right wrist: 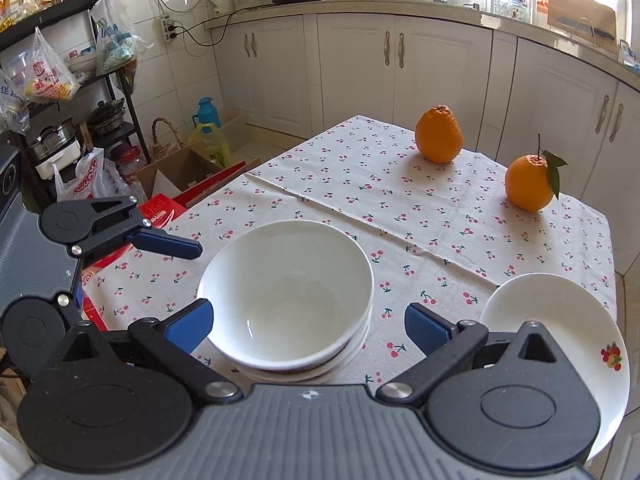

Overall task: Organize plates and bowls
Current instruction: 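Grip the stack of three bowls from opposite sides with both tools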

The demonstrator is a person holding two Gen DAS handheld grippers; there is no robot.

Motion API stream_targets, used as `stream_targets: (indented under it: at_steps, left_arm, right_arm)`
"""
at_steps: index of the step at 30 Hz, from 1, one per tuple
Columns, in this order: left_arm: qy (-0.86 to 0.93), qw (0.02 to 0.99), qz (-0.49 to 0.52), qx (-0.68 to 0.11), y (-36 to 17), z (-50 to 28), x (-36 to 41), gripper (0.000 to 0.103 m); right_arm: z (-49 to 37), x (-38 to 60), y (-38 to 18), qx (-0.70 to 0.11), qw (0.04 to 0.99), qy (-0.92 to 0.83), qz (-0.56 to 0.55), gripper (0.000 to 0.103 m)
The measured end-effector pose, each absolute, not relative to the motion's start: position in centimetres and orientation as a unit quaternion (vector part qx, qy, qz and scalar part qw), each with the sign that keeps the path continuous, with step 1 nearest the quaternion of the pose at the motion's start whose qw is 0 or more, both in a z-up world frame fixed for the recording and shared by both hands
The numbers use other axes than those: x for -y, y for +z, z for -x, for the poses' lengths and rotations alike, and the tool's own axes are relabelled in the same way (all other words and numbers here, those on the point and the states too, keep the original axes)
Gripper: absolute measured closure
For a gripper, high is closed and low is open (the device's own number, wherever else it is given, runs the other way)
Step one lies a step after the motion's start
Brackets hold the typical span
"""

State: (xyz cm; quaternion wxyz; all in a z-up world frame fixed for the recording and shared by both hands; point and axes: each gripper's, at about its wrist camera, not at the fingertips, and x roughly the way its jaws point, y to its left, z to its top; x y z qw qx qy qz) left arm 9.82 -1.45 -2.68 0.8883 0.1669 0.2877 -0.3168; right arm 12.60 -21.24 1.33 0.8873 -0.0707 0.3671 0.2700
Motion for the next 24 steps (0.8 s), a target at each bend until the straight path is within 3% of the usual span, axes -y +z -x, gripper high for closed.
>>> stream_targets:
  at_steps: [9, 24]
  left_arm:
    - [-0.348, 0.865, -0.189, -0.307, -3.8, -10.7, 0.4, 0.004]
    - [-0.403, 0.830, -0.224, -0.313, -6.1, -13.1, 0.7, 0.005]
  right_arm:
    - [-9.9, 21.3, -0.7, -0.359, 0.889, 0.249, 0.138, 0.000]
    - [-11.2, 20.6, -4.3, -0.377, 0.879, 0.253, 0.148, 0.000]
